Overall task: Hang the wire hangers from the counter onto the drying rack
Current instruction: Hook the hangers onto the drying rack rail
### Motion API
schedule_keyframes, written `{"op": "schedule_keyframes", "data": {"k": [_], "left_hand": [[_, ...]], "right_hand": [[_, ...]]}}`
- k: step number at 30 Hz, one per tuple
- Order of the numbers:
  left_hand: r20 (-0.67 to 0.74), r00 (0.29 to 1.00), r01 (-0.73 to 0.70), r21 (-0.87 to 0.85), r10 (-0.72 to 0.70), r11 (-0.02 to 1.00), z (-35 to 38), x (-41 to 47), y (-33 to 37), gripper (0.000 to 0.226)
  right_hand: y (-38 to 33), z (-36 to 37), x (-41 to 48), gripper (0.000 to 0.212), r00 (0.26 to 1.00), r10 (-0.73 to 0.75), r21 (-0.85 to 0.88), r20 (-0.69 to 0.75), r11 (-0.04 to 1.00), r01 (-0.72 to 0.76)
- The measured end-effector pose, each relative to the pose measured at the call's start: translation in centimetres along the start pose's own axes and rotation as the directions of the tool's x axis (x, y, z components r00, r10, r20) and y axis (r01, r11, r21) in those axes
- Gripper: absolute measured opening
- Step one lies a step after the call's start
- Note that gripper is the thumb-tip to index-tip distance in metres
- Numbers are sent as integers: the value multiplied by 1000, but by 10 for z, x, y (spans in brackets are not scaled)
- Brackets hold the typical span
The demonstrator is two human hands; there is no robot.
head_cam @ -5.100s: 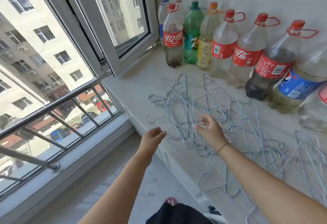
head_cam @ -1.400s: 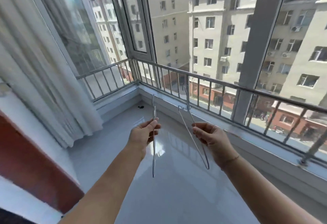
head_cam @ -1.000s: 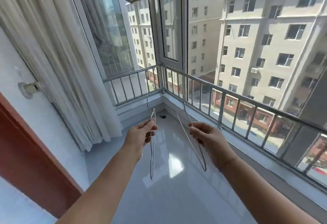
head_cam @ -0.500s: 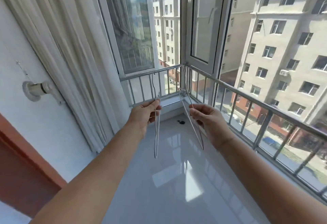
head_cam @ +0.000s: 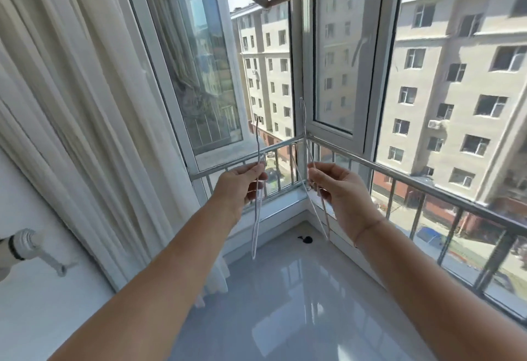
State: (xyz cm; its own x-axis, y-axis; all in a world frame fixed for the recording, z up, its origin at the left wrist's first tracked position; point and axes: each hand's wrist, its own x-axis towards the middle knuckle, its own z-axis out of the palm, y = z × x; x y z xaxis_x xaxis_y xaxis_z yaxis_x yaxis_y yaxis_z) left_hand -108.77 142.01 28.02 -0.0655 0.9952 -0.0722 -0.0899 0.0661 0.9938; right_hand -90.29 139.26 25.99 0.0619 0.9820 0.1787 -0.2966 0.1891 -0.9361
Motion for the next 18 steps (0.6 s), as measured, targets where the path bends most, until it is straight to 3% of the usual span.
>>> {"op": "schedule_keyframes", "data": {"k": [8, 18], "left_hand": [[64, 993, -100, -44, 103, 994, -2, 147, 53, 16], [182, 952, -228, -109, 245, 968, 18, 304, 130, 10]], "right_hand": [[-15, 31, 141, 22, 990, -143, -61, -10, 988, 142], [-49, 49, 299, 12, 959, -270, -104, -85, 960, 261]]}}
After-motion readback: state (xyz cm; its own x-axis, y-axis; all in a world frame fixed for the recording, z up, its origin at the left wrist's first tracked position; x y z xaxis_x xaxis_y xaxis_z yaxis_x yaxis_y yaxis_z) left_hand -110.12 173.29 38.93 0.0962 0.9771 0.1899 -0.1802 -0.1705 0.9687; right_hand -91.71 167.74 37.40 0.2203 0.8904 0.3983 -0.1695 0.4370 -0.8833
